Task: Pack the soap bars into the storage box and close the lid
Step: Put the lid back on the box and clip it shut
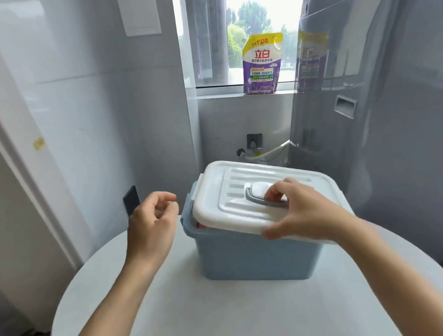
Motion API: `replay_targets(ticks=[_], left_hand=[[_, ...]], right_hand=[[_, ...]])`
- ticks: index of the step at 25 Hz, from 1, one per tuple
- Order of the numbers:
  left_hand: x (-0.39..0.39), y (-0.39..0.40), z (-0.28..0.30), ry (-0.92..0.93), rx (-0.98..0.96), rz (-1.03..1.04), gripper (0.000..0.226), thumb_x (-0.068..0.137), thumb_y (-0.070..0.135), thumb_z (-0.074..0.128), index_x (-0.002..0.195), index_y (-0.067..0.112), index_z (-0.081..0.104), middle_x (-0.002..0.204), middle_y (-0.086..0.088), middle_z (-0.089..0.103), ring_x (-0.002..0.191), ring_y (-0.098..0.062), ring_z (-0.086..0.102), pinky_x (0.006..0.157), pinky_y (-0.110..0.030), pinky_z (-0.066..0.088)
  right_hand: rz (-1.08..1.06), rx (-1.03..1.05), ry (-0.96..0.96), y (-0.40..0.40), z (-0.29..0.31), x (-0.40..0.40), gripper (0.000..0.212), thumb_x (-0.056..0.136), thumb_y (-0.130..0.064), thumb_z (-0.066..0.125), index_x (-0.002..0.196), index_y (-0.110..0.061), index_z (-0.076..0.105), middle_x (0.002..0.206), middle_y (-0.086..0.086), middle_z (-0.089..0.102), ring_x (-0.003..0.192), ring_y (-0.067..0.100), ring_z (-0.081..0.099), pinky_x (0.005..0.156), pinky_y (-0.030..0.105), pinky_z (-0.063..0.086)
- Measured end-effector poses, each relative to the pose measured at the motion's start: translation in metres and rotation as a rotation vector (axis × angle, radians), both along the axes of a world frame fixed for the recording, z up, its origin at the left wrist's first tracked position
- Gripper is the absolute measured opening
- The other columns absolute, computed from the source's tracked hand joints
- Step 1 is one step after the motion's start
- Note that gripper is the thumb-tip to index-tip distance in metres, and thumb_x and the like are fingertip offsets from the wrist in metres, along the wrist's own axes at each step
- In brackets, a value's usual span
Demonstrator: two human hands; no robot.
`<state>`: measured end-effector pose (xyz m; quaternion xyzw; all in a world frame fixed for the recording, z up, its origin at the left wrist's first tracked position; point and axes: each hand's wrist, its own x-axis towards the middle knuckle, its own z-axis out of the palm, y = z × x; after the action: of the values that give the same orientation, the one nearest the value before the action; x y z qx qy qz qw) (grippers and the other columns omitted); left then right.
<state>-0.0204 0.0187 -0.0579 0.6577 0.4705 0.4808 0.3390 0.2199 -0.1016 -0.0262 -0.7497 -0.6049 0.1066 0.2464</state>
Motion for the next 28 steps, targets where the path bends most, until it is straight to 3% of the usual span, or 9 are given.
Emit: replay_targets(ticks=[6, 11, 13, 15, 16, 17, 19, 22, 28], left_hand=[[0.003, 0.014, -0.019, 0.128, -0.021, -0.192, 0.023, 0.093, 0.040, 0.058, 0.111, 0.030, 0.068, 0.106, 0.015, 0.067, 0.093, 0.008, 0.059, 0.071, -0.012, 0.040], [0.007, 0.019, -0.022, 0.088, -0.105, -0.118, 0.022, 0.082, 0.041, 0.068, 0.099, 0.028, 0.073, 0.104, 0.007, 0.067, 0.094, -0.006, 0.062, 0.077, -0.027, 0.047], [0.008, 0.017, -0.024, 0.048, -0.161, -0.111, 0.021, 0.078, 0.044, 0.065, 0.093, 0.031, 0.071, 0.098, 0.007, 0.068, 0.093, -0.010, 0.062, 0.076, -0.031, 0.047], [0.011, 0.012, -0.026, -0.010, -0.216, -0.120, 0.012, 0.083, 0.040, 0.064, 0.092, 0.033, 0.068, 0.094, 0.004, 0.068, 0.090, -0.014, 0.062, 0.071, -0.031, 0.045], [0.013, 0.010, -0.026, -0.049, -0.254, -0.123, 0.009, 0.085, 0.038, 0.063, 0.092, 0.033, 0.066, 0.093, 0.004, 0.068, 0.089, -0.016, 0.061, 0.070, -0.032, 0.044], [0.014, 0.008, -0.026, -0.097, -0.309, -0.126, 0.009, 0.086, 0.038, 0.062, 0.094, 0.034, 0.065, 0.094, 0.005, 0.067, 0.090, -0.018, 0.061, 0.071, -0.034, 0.044], [0.017, 0.005, -0.027, -0.186, -0.490, -0.141, 0.018, 0.083, 0.043, 0.060, 0.098, 0.034, 0.062, 0.099, 0.004, 0.066, 0.092, -0.020, 0.060, 0.077, -0.039, 0.042], [0.021, -0.002, -0.031, -0.262, -0.793, -0.204, 0.037, 0.076, 0.056, 0.059, 0.101, 0.028, 0.064, 0.096, -0.005, 0.068, 0.092, -0.025, 0.062, 0.089, -0.048, 0.043], [0.019, -0.004, -0.030, -0.355, -0.727, -0.145, 0.034, 0.078, 0.049, 0.066, 0.105, 0.027, 0.068, 0.102, 0.000, 0.071, 0.096, -0.016, 0.065, 0.097, -0.050, 0.043]], right_hand=[[0.060, -0.020, 0.027, 0.021, -0.010, -0.001, 0.061, 0.048, -0.055, 0.075, 0.105, -0.038, 0.061, 0.104, -0.022, 0.052, 0.094, 0.002, 0.051, 0.076, 0.023, 0.044], [0.135, -0.008, 0.013, 0.020, -0.017, -0.004, 0.063, 0.056, -0.062, 0.071, 0.113, -0.036, 0.065, 0.106, -0.021, 0.054, 0.087, 0.003, 0.053, 0.081, 0.026, 0.046], [0.181, 0.005, 0.134, 0.015, -0.018, 0.005, 0.041, 0.072, -0.052, 0.070, 0.107, -0.031, 0.072, 0.107, -0.023, 0.061, 0.083, 0.004, 0.057, 0.081, 0.028, 0.048], [0.004, 0.251, 0.122, 0.006, -0.025, 0.025, 0.016, 0.083, -0.018, 0.069, 0.096, -0.024, 0.077, 0.108, -0.017, 0.069, 0.092, 0.013, 0.061, 0.088, 0.038, 0.049], [-0.178, 0.365, 0.124, -0.001, -0.033, 0.036, 0.025, 0.081, -0.007, 0.066, 0.099, -0.022, 0.076, 0.114, -0.012, 0.068, 0.102, 0.018, 0.060, 0.093, 0.043, 0.047], [-0.368, 0.407, 0.237, -0.011, -0.040, 0.047, 0.034, 0.079, -0.007, 0.066, 0.109, -0.022, 0.072, 0.121, -0.008, 0.064, 0.112, 0.022, 0.057, 0.095, 0.043, 0.044], [-0.631, 0.244, 0.741, -0.025, -0.053, 0.058, 0.045, 0.074, -0.034, 0.074, 0.117, -0.022, 0.066, 0.127, -0.003, 0.060, 0.115, 0.020, 0.056, 0.093, 0.041, 0.041], [-0.651, -0.061, 1.192, -0.033, -0.061, 0.056, 0.061, 0.054, -0.066, 0.074, 0.097, -0.022, 0.069, 0.101, 0.003, 0.072, 0.095, 0.022, 0.064, 0.092, 0.049, 0.043], [-0.699, 0.472, 0.925, -0.022, -0.064, 0.056, 0.041, 0.066, -0.033, 0.079, 0.074, 0.005, 0.064, 0.065, 0.005, 0.056, 0.063, 0.022, 0.049, 0.060, 0.032, 0.038]])
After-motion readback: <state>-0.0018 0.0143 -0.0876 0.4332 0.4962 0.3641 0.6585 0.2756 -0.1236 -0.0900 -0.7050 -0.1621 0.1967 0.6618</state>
